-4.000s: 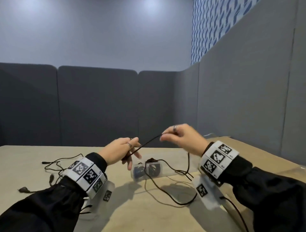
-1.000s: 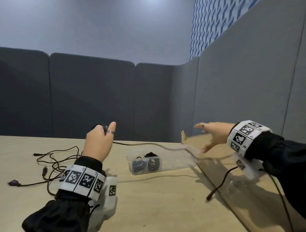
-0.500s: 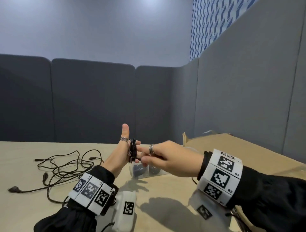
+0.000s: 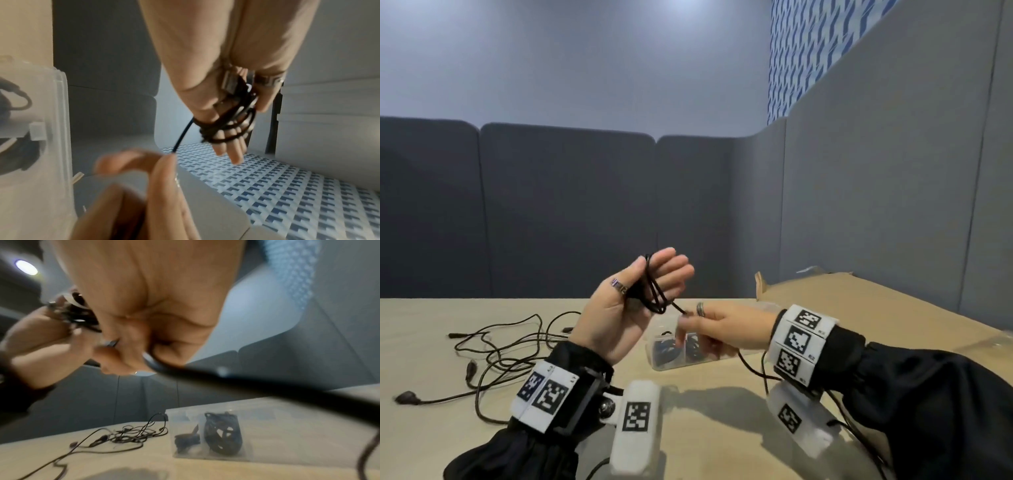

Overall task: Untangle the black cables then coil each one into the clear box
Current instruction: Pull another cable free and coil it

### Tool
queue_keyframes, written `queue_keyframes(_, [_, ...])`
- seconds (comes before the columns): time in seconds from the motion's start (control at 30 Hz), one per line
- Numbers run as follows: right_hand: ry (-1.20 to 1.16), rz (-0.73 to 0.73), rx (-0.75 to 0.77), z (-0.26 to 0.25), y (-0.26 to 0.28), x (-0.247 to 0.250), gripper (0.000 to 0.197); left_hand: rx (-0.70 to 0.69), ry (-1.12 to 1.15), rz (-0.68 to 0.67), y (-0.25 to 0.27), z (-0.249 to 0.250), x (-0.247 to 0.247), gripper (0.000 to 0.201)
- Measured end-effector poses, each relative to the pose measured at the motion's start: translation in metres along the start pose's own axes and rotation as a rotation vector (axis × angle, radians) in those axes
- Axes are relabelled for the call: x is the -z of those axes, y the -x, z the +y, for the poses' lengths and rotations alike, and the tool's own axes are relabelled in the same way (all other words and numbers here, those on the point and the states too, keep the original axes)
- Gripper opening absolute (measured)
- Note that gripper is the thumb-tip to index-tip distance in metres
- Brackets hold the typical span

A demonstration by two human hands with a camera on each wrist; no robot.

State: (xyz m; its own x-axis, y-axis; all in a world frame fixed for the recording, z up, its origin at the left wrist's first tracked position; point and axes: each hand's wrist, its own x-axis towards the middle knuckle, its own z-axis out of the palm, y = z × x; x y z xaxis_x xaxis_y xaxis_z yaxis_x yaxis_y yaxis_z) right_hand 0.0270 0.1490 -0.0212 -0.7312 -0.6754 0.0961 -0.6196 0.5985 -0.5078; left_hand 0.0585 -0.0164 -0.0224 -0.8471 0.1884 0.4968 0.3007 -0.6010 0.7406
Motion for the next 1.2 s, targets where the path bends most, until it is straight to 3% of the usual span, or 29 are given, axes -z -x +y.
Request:
queue_keyframes(0.07, [-0.178, -0.220, -0.030, 0.000, 0.010, -0.005, 0.009, -0.113, -0.121, 0.096, -0.007, -0.004, 0.005, 0.032])
queue_keyframes(0.13, [-0.382, -0.411, -0.051, -0.004, 0.019, -0.008, 0.014, -0.168, -0.318, 0.143, -0.010, -0.013, 0.009, 0.031])
queue_keyframes(0.2, [-0.467, -0.502, -0.099, -0.009, 0.025, -0.009, 0.024, -0.188, -0.475, 0.161, -0.009, -0.017, 0.011, 0.029])
queue_keyframes(0.3, [-0.320, -0.527, -0.157, -0.019, 0.032, -0.010, 0.040, -0.190, -0.573, 0.131, -0.006, -0.016, 0.008, 0.026])
queue_keyframes(0.4, [0.070, -0.455, -0.102, -0.036, 0.037, -0.009, 0.041, -0.136, -0.761, 0.074, -0.005, -0.022, 0.010, 0.023])
queue_keyframes(0.47, [0.374, -0.241, 0.057, -0.044, 0.037, 0.005, 0.030, -0.020, -0.927, 0.039, 0.001, -0.021, 0.010, 0.025])
queue_keyframes(0.53, [0.541, 0.038, 0.144, -0.046, 0.032, 0.031, 0.023, 0.138, -1.039, -0.039, 0.006, -0.017, 0.009, 0.056])
queue_keyframes(0.6, [0.464, 0.281, 0.147, -0.040, 0.025, 0.055, 0.016, 0.302, -0.887, -0.121, 0.006, -0.013, 0.003, 0.075])
queue_keyframes(0.67, [0.324, 0.386, 0.159, -0.030, 0.015, 0.063, 0.016, 0.358, -0.701, -0.219, 0.006, -0.010, 0.000, 0.063])
queue_keyframes(0.73, [0.198, 0.352, 0.157, -0.021, 0.006, 0.057, 0.015, 0.331, -0.619, -0.332, 0.007, -0.007, 0.005, 0.044])
queue_keyframes(0.8, [-0.013, 0.224, 0.096, -0.017, 0.002, 0.046, 0.016, 0.271, -0.509, -0.375, 0.008, -0.004, 0.011, 0.042])
queue_keyframes(0.9, [-0.310, -0.017, -0.023, -0.006, 0.000, 0.028, 0.029, 0.148, -0.219, -0.270, 0.009, 0.000, 0.007, 0.054])
queue_keyframes(1.03, [-0.323, -0.170, -0.003, -0.012, 0.004, 0.009, 0.031, -0.057, 0.091, -0.064, -0.001, 0.004, 0.009, 0.054])
queue_keyframes(1.1, [-0.328, -0.209, -0.021, -0.018, 0.009, 0.005, 0.020, -0.168, 0.100, 0.095, -0.008, 0.008, 0.015, 0.049])
queue_keyframes(1.2, [-0.425, -0.343, -0.081, -0.025, 0.021, -0.001, 0.006, -0.226, -0.133, 0.271, -0.014, 0.006, 0.021, 0.035])
